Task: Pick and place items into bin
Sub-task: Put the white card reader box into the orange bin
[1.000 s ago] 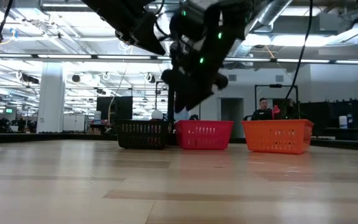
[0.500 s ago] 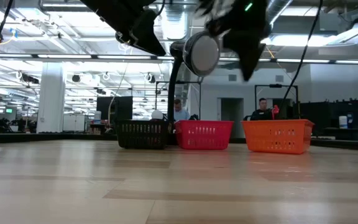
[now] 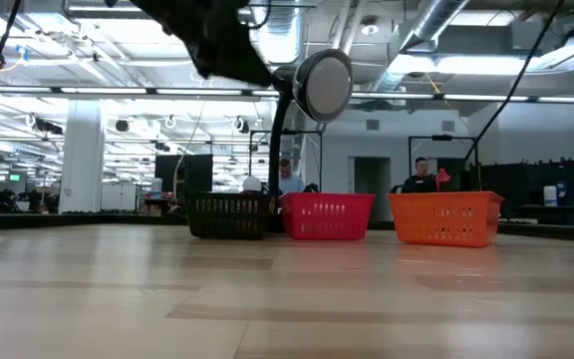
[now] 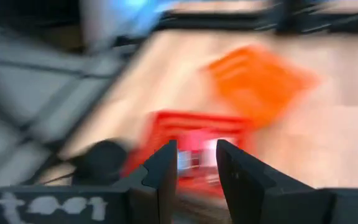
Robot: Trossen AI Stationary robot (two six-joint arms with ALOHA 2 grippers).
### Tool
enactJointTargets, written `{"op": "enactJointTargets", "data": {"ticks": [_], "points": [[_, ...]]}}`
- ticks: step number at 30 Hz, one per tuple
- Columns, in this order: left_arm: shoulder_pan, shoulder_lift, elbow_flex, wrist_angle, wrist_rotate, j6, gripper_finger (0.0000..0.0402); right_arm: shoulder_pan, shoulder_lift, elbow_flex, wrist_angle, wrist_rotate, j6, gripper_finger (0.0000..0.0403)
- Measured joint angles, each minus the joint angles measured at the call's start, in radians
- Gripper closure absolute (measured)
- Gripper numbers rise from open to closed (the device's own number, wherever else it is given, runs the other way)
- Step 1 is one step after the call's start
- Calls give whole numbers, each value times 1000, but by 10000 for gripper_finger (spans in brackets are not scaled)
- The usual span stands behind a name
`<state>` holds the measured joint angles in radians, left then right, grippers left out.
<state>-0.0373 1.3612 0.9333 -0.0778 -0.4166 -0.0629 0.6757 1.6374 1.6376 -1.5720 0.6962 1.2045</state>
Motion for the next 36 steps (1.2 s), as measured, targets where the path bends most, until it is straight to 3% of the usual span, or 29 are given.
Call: {"op": "enactJointTargets", "data": {"ticks": [2, 6, 10, 15, 19, 21, 28, 31, 36], "points": [[-2, 0, 0, 42, 171, -3, 300, 75, -1, -44, 2, 46, 138, 255], [-3, 22, 0, 64, 519, 16, 300, 195, 3, -170, 19, -8, 378, 258], [-8, 86, 0, 89, 675, 47, 300, 262, 5, -313, 133, -62, 670, 268], [-47, 222, 1, 286, 892, 30, 300, 352, 4, -409, 258, -183, 864, 283], [-109, 371, 20, 544, 863, 23, 300, 406, 4, -453, 380, -310, 1003, 282], [-130, 436, 63, 569, 852, 23, 306, 426, 4, -465, 448, -360, 1056, 278], [-201, 677, 374, 401, 653, 138, 367, 470, 4, -501, 688, -381, 1063, 253], [-213, 781, 504, 369, 644, 134, 395, 498, 4, -508, 712, -376, 1039, 239], [-248, 925, 677, 333, 657, 92, 400, 554, 4, -508, 679, -352, 1067, 218]]}}
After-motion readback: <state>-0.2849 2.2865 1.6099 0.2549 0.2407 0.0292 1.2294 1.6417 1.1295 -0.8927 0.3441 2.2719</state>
